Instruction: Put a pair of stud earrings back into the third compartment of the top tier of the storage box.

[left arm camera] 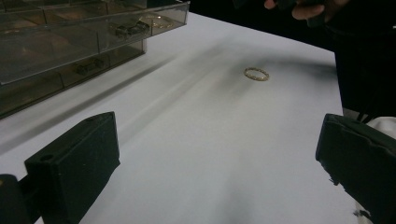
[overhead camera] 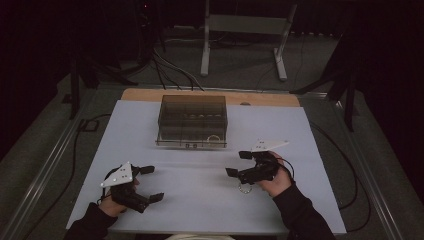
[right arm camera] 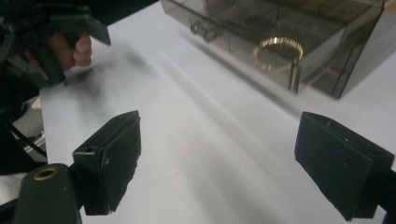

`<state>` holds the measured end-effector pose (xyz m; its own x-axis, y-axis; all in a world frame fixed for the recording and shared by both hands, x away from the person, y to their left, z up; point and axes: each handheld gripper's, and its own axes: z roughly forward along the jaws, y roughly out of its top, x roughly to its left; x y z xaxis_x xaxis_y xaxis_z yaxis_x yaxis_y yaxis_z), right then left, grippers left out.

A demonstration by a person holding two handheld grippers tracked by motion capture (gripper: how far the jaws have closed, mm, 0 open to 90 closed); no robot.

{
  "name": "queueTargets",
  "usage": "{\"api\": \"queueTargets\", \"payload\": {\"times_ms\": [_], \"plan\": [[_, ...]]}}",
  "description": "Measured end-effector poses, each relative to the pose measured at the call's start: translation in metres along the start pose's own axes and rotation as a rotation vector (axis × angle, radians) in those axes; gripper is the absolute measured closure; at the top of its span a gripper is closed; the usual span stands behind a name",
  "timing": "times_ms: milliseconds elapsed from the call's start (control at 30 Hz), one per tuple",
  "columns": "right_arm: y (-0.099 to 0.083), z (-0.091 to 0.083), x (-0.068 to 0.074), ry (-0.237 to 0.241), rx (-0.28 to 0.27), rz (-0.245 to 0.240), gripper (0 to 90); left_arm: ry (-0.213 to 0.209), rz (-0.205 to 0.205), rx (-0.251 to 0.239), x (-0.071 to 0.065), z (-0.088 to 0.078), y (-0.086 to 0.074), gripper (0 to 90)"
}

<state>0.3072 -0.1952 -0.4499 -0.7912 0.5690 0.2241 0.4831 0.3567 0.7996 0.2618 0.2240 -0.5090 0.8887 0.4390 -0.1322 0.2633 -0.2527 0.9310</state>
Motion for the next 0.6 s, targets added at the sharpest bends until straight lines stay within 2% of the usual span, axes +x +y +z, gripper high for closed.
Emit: {"api": "queueTargets", "payload": {"times_ms": [233, 467, 600], "plan": [[-0.024, -0.005, 0.004, -0.034, 0.017, 0.022, 18.0, -0.001, -0.005, 0.000, 0.000, 0.001, 0.000, 0.5], [-0.045, -0.009, 0.006, -0.060, 0.056, 0.063, 34.4, -0.003, -0.004, 0.002, -0.001, 0.001, 0.000, 0.5], [-0.055, -0.006, 0.007, -0.072, 0.107, 0.040, 49.2, -0.002, -0.005, 0.000, 0.000, 0.001, 0.000, 0.5]]}}
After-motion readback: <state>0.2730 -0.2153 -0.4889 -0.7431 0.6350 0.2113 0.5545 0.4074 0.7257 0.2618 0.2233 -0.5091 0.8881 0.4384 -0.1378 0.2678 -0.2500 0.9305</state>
